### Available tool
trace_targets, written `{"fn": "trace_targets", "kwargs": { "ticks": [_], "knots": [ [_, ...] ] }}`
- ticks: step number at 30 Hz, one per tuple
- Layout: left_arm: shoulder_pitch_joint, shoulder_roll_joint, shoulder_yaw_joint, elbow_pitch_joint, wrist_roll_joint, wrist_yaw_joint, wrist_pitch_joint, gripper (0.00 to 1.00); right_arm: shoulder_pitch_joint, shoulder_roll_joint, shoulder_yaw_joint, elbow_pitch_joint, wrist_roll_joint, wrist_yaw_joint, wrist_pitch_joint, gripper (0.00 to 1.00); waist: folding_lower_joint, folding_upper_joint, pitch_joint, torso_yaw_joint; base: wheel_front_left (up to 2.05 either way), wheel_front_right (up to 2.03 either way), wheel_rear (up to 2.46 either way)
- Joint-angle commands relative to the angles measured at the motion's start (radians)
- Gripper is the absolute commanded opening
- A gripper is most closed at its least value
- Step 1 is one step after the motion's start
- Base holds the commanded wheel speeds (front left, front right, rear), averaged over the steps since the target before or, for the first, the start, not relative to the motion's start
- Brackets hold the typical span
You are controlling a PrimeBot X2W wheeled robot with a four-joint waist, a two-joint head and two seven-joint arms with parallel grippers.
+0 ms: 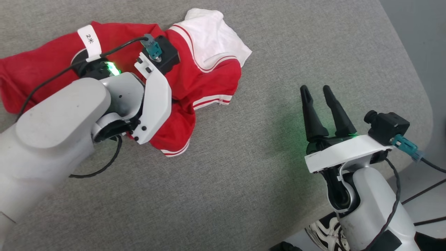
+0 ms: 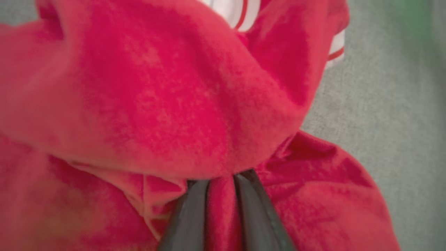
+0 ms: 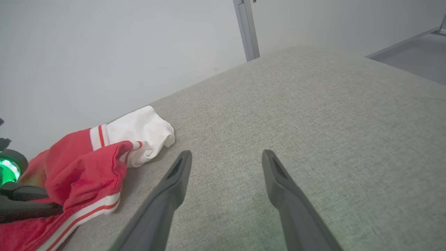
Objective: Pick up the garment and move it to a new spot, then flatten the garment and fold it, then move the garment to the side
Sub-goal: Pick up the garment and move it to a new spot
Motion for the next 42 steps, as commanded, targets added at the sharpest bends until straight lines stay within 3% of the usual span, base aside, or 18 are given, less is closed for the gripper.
{"fn": "trace_targets", "kwargs": {
  "ticks": [1, 2, 3, 4, 15, 21, 29, 35, 42],
  "knots": [
    [0.069, -0.001, -0.051, 0.042, 0.017, 0.011, 0.013, 0.39, 0.0, 0.003, -0.001, 0.001, -0.008, 0.0, -0.005, 1.0, 0.0, 0.0, -0.009, 0.011, 0.0, 0.0, 0.0],
    [0.065, -0.001, -0.05, 0.036, 0.02, 0.011, 0.003, 0.56, 0.0, 0.003, -0.005, 0.004, -0.015, 0.0, -0.004, 1.0, 0.0, 0.0, -0.017, 0.021, 0.0, 0.0, 0.0],
    [0.058, -0.002, -0.046, 0.031, 0.021, 0.01, -0.014, 0.98, -0.001, 0.003, -0.009, 0.007, -0.025, 0.0, -0.004, 1.0, 0.0, 0.0, -0.026, 0.032, 0.0, 0.0, 0.0],
    [0.049, -0.006, -0.043, 0.029, 0.017, 0.01, -0.035, 1.0, -0.001, 0.002, -0.019, 0.01, -0.038, 0.0, -0.005, 1.0, 0.0, 0.0, -0.038, 0.046, 0.0, 0.0, 0.0],
    [0.032, -0.04, -0.03, -0.014, -0.151, 0.008, -0.332, 1.0, 0.016, -0.007, -0.076, 0.047, -0.204, 0.0, -0.005, 1.0, 0.0, 0.0, -0.172, 0.222, 0.0, 0.0, 0.0],
    [0.145, -0.033, -0.029, 0.014, -0.246, 0.008, -0.533, 1.0, 0.043, -0.055, -0.089, 0.066, -0.242, 0.0, -0.005, 1.0, 0.0, 0.0, -0.243, 0.312, 0.0, 0.0, 0.0],
    [0.375, -0.043, -0.006, 0.164, -0.36, 0.008, -0.808, 1.0, 0.107, -0.13, -0.103, 0.086, -0.259, 0.0, -0.005, 1.0, 0.0, 0.0, -0.324, 0.421, 0.0, 0.0, 0.0],
    [0.532, -0.061, 0.056, 0.233, -0.405, 0.008, -0.865, 1.0, 0.172, -0.177, -0.12, 0.091, -0.257, 0.0, -0.005, 1.0, 0.0, 0.0, -0.371, 0.493, 0.0, 0.0, 0.0],
    [0.685, -0.067, 0.295, 0.229, -0.298, 0.008, -0.866, 1.0, 0.235, -0.201, -0.146, 0.081, -0.25, 0.0, -0.005, 1.0, 0.0, 0.0, -0.407, 0.542, 0.0, 0.0, 0.0]
  ]
}}
